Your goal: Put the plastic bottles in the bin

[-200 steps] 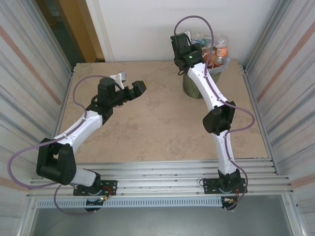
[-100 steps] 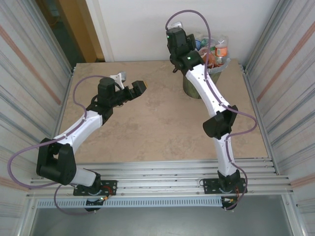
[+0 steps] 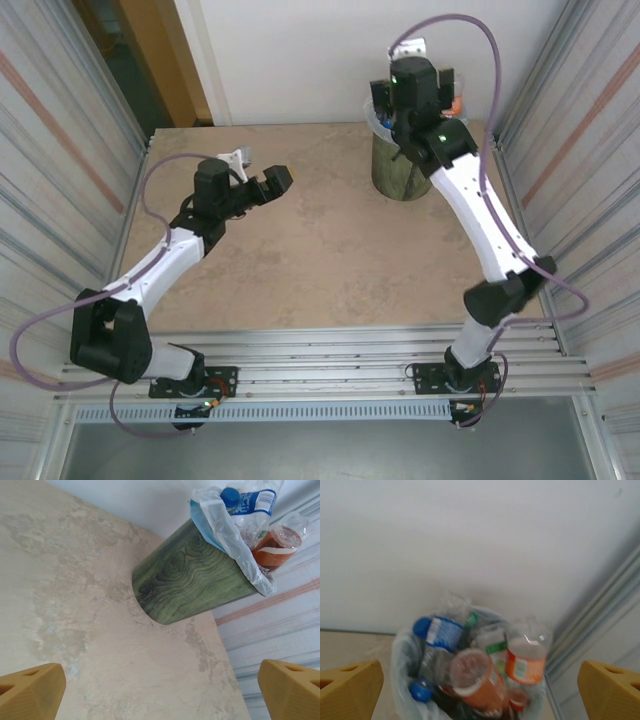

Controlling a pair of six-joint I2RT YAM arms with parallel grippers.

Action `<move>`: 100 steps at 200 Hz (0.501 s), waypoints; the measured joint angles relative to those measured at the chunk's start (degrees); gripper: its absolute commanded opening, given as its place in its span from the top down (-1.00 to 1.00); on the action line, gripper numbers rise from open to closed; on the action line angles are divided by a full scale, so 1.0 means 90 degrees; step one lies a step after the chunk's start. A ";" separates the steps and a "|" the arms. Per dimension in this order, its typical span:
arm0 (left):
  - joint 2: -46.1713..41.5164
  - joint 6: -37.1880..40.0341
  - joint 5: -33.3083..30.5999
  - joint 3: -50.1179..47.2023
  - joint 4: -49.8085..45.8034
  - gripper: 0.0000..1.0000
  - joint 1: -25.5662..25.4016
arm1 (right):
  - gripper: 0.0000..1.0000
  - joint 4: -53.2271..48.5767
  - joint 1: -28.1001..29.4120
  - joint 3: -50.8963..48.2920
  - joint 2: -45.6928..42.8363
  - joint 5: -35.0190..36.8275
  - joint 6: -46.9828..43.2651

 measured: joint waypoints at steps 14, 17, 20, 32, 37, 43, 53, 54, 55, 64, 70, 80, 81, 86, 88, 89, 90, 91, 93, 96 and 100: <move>-0.0291 0.0177 -0.0240 -0.0124 -0.0180 -0.97 0.0068 | -0.96 0.0216 -0.0109 -0.1175 -0.0743 0.0002 0.0175; -0.0384 0.0236 -0.0318 -0.0158 -0.0233 -0.98 0.0085 | -0.96 0.0265 -0.0141 -0.1438 -0.0923 0.0019 0.0219; -0.0449 0.0272 -0.0379 -0.0187 -0.0279 -0.98 0.0100 | -0.96 0.0316 -0.0168 -0.1695 -0.1083 0.0007 0.0274; -0.0758 0.0447 -0.0668 -0.0340 -0.0418 -0.97 0.0151 | -0.96 0.0444 -0.0321 -0.2742 -0.1812 -0.0029 0.0508; -0.0901 0.0515 -0.0804 -0.0420 -0.0474 -0.97 0.0168 | -0.95 0.0493 -0.0410 -0.3130 -0.2106 -0.0044 0.0627; -0.1078 0.0605 -0.0967 -0.0534 -0.0546 -0.98 0.0197 | -0.96 0.0503 -0.0522 -0.3538 -0.2438 -0.0095 0.0743; -0.1345 0.0726 -0.1236 -0.0724 -0.0682 -0.98 0.0238 | -0.96 0.0551 -0.0746 -0.4172 -0.2980 -0.0221 0.0962; -0.1384 0.0746 -0.1275 -0.0750 -0.0699 -0.98 0.0243 | -0.96 0.0549 -0.0775 -0.4245 -0.3053 -0.0238 0.0984; -0.1409 0.0755 -0.1302 -0.0765 -0.0707 -0.98 0.0245 | -0.96 0.0544 -0.0789 -0.4286 -0.3094 -0.0248 0.0993; -0.1673 0.0879 -0.1593 -0.0964 -0.0818 -0.97 0.0284 | -0.96 0.0614 -0.1025 -0.4828 -0.3606 -0.0321 0.1158; -0.1831 0.0952 -0.1766 -0.1093 -0.0884 -0.97 0.0308 | -0.96 0.0629 -0.1149 -0.5139 -0.3915 -0.0345 0.1248; -0.2115 0.1100 -0.2106 -0.1350 -0.0969 -0.98 0.0323 | -0.96 0.0658 -0.1307 -0.5608 -0.4381 -0.0435 0.1362; -0.2159 0.1120 -0.2157 -0.1384 -0.0986 -0.97 0.0325 | -0.96 0.0658 -0.1326 -0.5666 -0.4439 -0.0447 0.1375; -0.2310 0.1202 -0.2331 -0.1518 -0.1010 -0.97 0.0342 | -0.96 0.0680 -0.1377 -0.5855 -0.4631 -0.0471 0.1438; -0.2351 0.1222 -0.2375 -0.1554 -0.1025 -0.98 0.0347 | -0.96 0.0682 -0.1392 -0.5943 -0.4709 -0.0493 0.1462; -0.2402 0.1253 -0.2431 -0.1596 -0.1035 -0.98 0.0352 | -0.96 0.0685 -0.1406 -0.6003 -0.4772 -0.0493 0.1477; -0.2424 0.1268 -0.2455 -0.1615 -0.1035 -0.98 0.0352 | -0.96 0.0685 -0.1416 -0.6035 -0.4801 -0.0493 0.1484; -0.2446 0.1282 -0.2484 -0.1634 -0.1037 -0.97 0.0352 | -0.96 0.0687 -0.1426 -0.6069 -0.4835 -0.0495 0.1486; -0.2501 0.1309 -0.2555 -0.1695 -0.1035 -0.98 0.0352 | -0.96 0.0695 -0.1443 -0.6156 -0.4911 -0.0508 0.1506; -0.2586 0.1360 -0.2652 -0.1770 -0.1047 -0.98 0.0352 | -0.96 0.0695 -0.1464 -0.6263 -0.5000 -0.0522 0.1532; -0.2698 0.1438 -0.2790 -0.1880 -0.1039 -0.98 0.0352 | -0.96 0.0724 -0.1498 -0.6426 -0.5139 -0.0539 0.1576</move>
